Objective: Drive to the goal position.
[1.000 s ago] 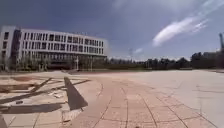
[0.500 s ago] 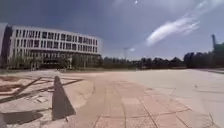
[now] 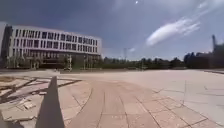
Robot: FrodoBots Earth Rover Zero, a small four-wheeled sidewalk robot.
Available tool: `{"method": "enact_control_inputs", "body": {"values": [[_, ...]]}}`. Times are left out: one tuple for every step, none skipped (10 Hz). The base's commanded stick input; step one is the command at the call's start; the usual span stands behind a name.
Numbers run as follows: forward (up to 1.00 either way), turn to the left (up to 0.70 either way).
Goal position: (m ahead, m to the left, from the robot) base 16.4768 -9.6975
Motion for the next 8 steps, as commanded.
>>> {"method": "enact_control_inputs", "body": {"values": [[0.7,-0.01],[0.7,-0.01],[0.7,-0.01],[0.7,-0.01],[0.7,-0.01],[0.7,-0.01],[0.7,-0.01],[0.7,-0.01]]}}
